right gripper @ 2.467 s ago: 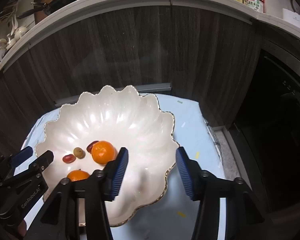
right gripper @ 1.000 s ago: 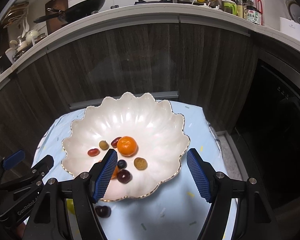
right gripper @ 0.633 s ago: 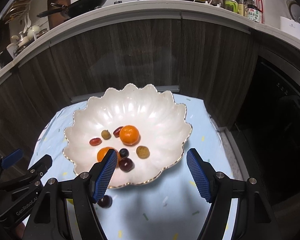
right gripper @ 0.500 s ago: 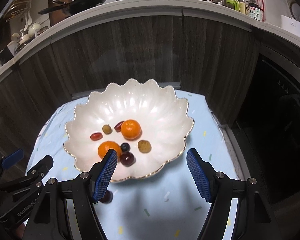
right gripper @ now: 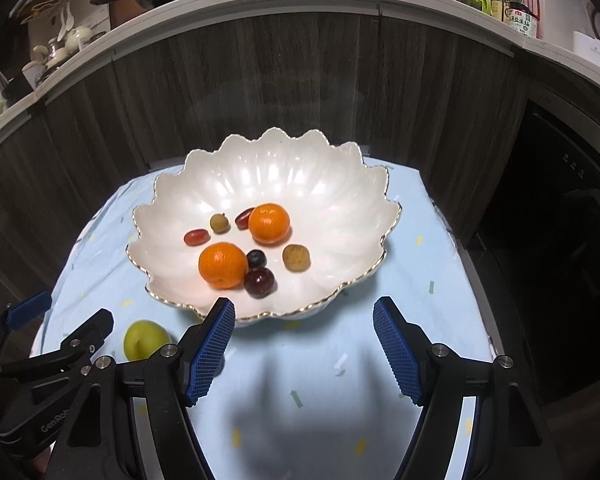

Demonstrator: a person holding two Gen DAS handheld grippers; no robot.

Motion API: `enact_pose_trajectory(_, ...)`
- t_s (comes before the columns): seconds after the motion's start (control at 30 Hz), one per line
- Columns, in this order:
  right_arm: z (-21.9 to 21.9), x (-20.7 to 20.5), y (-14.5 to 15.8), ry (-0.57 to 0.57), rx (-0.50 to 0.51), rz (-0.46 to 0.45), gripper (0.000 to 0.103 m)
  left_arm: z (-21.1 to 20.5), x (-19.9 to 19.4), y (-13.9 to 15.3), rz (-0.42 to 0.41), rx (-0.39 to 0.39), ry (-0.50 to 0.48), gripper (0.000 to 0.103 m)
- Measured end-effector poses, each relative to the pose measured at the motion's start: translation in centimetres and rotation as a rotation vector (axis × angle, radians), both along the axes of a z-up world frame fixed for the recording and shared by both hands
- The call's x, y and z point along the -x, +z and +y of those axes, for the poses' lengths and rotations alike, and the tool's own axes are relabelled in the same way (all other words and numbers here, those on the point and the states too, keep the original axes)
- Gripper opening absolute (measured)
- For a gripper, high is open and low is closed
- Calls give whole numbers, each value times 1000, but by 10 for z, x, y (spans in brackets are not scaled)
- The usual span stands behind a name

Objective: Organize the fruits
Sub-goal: 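Withdraw both open tools from the bowl toward the green apple and dark cherry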

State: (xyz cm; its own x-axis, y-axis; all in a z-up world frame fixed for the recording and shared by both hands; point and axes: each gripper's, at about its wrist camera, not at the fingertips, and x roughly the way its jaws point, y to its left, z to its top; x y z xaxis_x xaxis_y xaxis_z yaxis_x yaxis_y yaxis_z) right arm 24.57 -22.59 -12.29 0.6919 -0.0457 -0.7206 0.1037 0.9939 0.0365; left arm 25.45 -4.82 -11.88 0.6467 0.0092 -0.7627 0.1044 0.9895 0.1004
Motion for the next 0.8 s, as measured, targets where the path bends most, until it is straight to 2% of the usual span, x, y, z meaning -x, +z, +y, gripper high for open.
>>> enact_pose_trajectory(0.43,-4,4,-17,10,-21,26,72,-11,3,-23,46,25,-42,79)
enact_pose_trajectory(0.8,13,-3,-41,173,-43,106,72,-16,5,-42,78,9,-115,79)
